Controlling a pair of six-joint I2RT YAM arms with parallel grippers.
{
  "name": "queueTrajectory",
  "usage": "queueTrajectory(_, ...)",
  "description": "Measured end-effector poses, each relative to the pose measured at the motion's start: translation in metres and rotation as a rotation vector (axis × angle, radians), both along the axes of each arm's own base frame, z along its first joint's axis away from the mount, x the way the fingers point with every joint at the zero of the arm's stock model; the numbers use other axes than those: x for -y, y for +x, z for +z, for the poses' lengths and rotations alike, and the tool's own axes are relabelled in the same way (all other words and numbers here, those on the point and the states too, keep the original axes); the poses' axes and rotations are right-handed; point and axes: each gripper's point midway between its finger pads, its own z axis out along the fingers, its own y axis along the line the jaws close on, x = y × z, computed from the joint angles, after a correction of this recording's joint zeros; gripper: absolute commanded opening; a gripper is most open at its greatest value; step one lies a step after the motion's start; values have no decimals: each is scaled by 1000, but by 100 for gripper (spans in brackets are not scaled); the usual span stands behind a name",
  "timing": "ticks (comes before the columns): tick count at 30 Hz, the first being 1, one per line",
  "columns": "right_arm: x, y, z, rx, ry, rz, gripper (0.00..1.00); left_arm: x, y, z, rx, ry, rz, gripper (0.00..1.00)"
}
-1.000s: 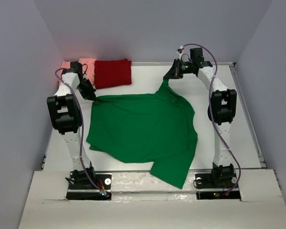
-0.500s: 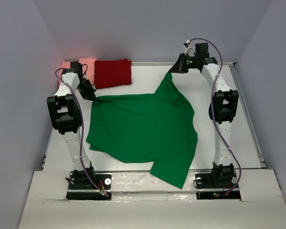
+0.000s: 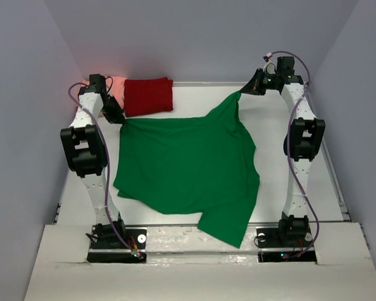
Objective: Fold and stack the t-shirts
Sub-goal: Fold the tshirt
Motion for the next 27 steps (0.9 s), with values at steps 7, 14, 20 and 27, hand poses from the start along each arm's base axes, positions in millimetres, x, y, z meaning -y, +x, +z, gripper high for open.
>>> queueTrajectory(7,-6,-4,2,-9,22,20,0,-3,35,38,144,13,8,0)
queueTrajectory(14,-11,-12,-4,-44,44,37,0,-2,45,35,166,8,0,0)
queueTrajectory(20,-14,-23,4,-57,68,56,0,-2,44,22,140,6,-17,0)
queueTrajectory(27,-20,-41,36,-35,106,88,0,-3,37,10,112,16,-24,0)
